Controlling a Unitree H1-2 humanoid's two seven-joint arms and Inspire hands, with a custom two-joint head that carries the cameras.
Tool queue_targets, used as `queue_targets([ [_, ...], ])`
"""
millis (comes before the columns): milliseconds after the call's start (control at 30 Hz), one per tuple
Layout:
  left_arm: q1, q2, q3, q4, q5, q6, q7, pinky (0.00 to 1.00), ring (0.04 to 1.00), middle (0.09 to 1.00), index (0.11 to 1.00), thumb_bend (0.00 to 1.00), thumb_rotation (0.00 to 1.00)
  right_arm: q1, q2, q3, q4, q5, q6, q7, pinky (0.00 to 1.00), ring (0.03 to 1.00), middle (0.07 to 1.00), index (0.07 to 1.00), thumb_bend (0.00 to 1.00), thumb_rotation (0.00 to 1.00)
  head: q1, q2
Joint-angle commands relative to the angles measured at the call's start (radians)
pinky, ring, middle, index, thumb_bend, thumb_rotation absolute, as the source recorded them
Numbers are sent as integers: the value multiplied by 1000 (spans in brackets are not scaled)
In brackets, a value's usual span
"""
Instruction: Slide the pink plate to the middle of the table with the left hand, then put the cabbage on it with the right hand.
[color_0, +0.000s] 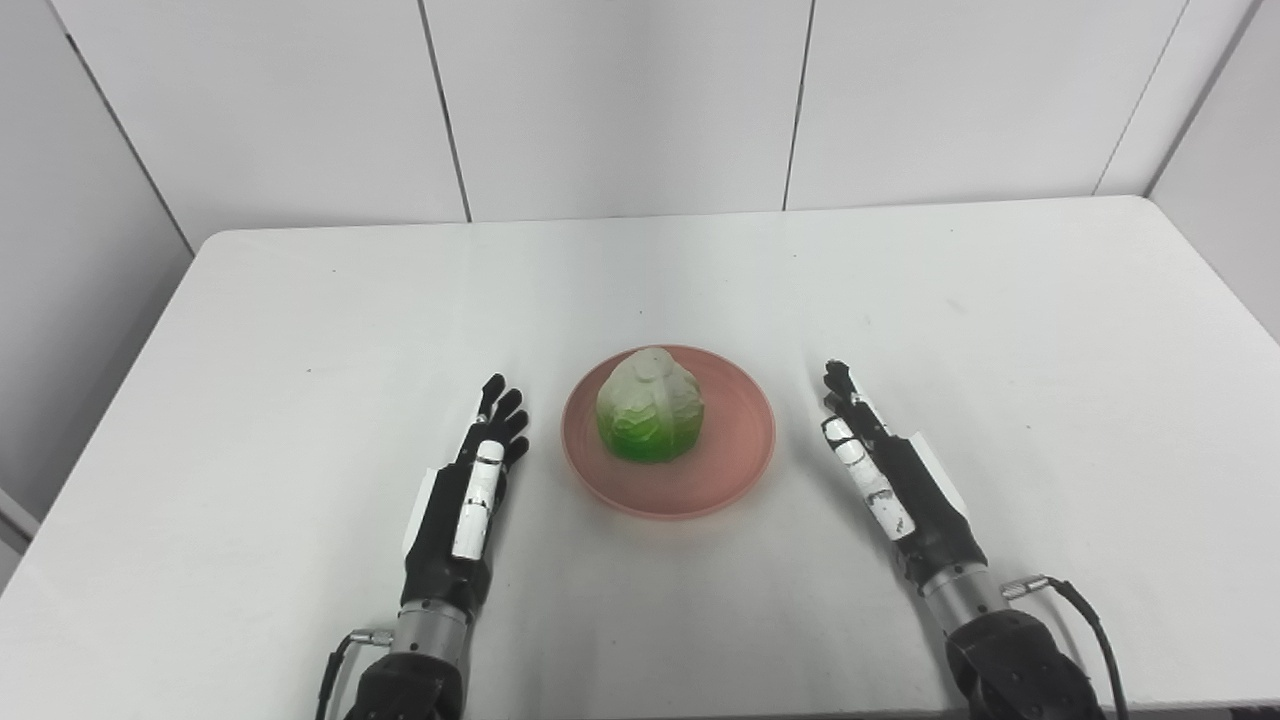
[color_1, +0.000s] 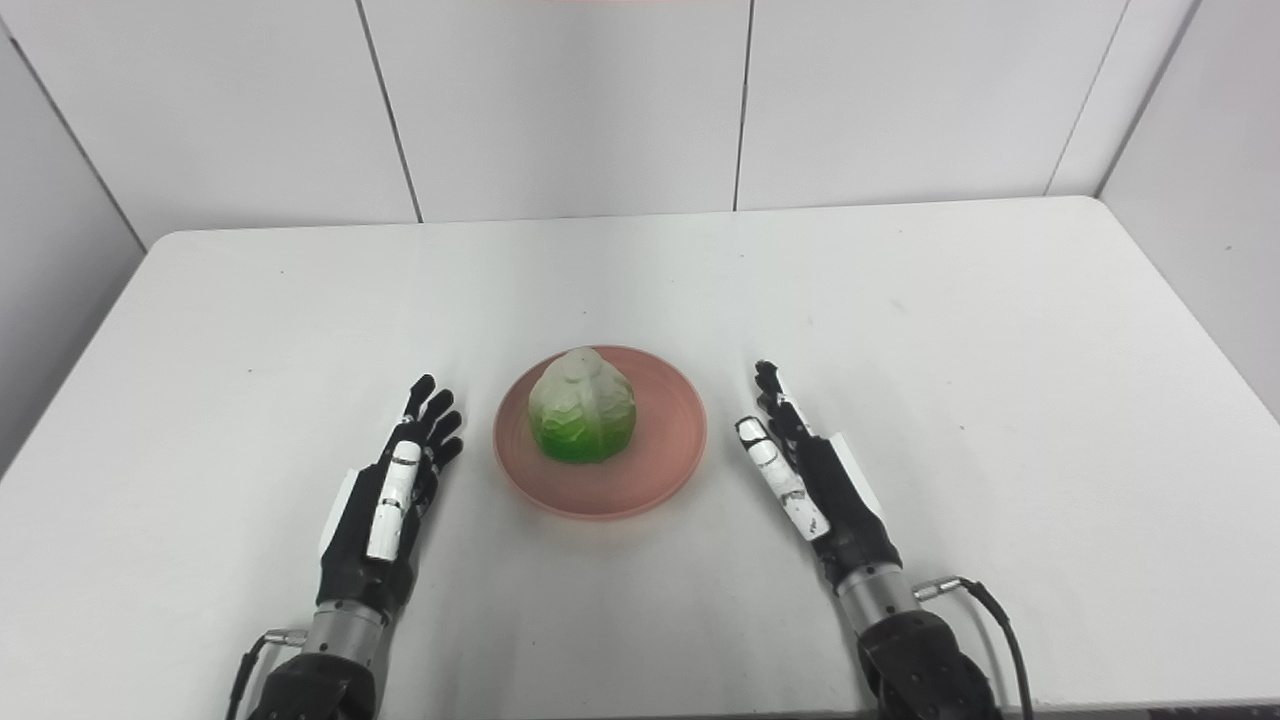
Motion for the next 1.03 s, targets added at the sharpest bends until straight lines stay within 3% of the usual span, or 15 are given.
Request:
queue_targets([
  [0, -13, 4, 5, -9, 0, 24, 1, 957, 969, 980, 975, 384, 1000, -19, -2, 4, -18, 7, -8, 3, 998, 1000, 1000, 1000, 460, 1000, -1, -1],
  [333, -11, 9, 0, -26, 5, 42, -2, 963, 974, 986, 982, 371, 1000, -19, 1, 5, -28, 4, 2, -1, 996, 1000, 1000, 1000, 461, 1000, -5, 6],
  [633, -10, 10, -6, -19, 10, 53, -4, 960, 972, 983, 974, 368, 1000, -12, -4, 7, -22, 5, -11, 0, 992, 1000, 1000, 1000, 479, 1000, 11, -25],
  [1000, -12, 7, -18, -28, 8, 69, -6, 978, 990, 996, 981, 352, 1000, -11, -14, 6, -28, 8, -14, 6, 988, 1000, 1000, 1000, 483, 1000, 21, -19],
])
